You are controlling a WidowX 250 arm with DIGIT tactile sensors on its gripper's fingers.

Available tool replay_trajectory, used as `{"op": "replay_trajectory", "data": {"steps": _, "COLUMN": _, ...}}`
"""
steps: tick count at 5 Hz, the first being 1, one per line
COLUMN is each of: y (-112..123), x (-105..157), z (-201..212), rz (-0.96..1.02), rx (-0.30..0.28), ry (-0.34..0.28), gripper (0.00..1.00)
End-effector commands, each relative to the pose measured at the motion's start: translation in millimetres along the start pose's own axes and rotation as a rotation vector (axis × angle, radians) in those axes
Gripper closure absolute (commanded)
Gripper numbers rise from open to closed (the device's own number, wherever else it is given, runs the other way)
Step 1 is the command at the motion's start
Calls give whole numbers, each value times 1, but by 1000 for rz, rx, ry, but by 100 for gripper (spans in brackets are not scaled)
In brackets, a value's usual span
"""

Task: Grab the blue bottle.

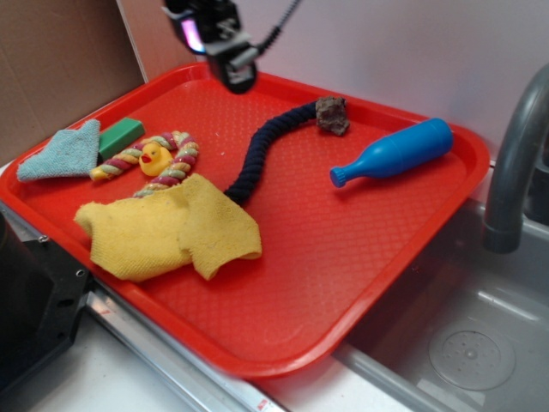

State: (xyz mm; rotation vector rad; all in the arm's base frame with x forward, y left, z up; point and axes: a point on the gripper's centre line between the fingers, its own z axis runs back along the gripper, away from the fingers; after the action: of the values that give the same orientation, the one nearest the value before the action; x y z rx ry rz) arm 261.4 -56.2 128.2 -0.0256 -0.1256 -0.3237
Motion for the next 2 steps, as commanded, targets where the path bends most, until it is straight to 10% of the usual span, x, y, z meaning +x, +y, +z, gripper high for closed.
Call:
{"op": "replay_trajectory", "data": {"steps": 1, "y": -24, "x": 74, "z": -18, "rz": -91, "rx": 86, "ry": -72, "gripper": 0}}
{"op": "replay_trajectory", "data": {"steps": 2, "y": -44, "x": 86, "z": -37, "rz": -119, "rx": 60, "ry": -67, "gripper": 0}}
